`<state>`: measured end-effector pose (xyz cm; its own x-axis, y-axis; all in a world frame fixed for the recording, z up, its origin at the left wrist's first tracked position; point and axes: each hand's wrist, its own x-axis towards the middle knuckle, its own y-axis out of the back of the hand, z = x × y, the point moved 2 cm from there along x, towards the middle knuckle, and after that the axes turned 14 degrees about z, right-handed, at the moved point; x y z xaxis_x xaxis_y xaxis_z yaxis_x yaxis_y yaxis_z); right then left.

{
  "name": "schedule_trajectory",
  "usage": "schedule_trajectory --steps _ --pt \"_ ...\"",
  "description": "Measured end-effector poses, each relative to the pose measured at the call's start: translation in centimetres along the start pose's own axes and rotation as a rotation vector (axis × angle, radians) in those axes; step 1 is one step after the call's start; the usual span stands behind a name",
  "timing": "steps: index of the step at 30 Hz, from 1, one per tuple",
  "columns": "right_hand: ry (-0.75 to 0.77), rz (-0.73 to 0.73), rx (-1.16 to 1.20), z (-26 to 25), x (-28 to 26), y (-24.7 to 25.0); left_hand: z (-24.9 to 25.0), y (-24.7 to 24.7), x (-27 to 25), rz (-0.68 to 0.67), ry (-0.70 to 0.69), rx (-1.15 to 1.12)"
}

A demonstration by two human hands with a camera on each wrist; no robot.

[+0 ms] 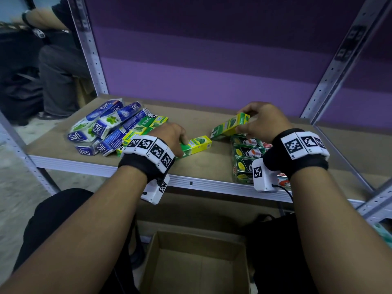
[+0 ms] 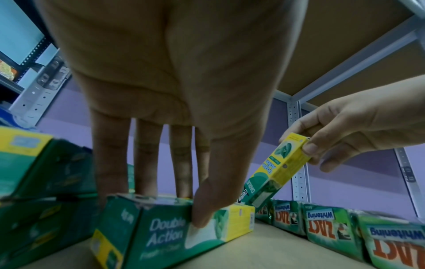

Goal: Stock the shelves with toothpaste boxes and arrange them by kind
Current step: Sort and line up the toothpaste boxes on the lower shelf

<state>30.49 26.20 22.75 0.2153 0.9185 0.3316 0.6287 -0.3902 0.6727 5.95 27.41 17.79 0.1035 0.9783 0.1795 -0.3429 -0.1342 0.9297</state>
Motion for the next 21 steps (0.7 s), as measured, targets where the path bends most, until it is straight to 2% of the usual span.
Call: schedule_trajectory --steps 7,13,17,21 --pt "-0.068 -0.013 0.113 0.7 0.5 0.0 0.2 0.0 -0.4 -0.058 -0.11 -0.04" --pt "-0.103 -0.137 0.21 0.7 0.1 -0.3 0.6 0.0 -0.5 -0.115 -0.163 -0.093" --pt "-0.112 -0.186 0.164 1.0 0.3 -0.9 0.9 -0.2 -0.6 -0.078 -0.183 -0.089" --pt "-0.024 -0.181 -0.015 1.3 0.9 -1.9 0.8 -0.3 -0.3 -0.049 -0.156 -0.114"
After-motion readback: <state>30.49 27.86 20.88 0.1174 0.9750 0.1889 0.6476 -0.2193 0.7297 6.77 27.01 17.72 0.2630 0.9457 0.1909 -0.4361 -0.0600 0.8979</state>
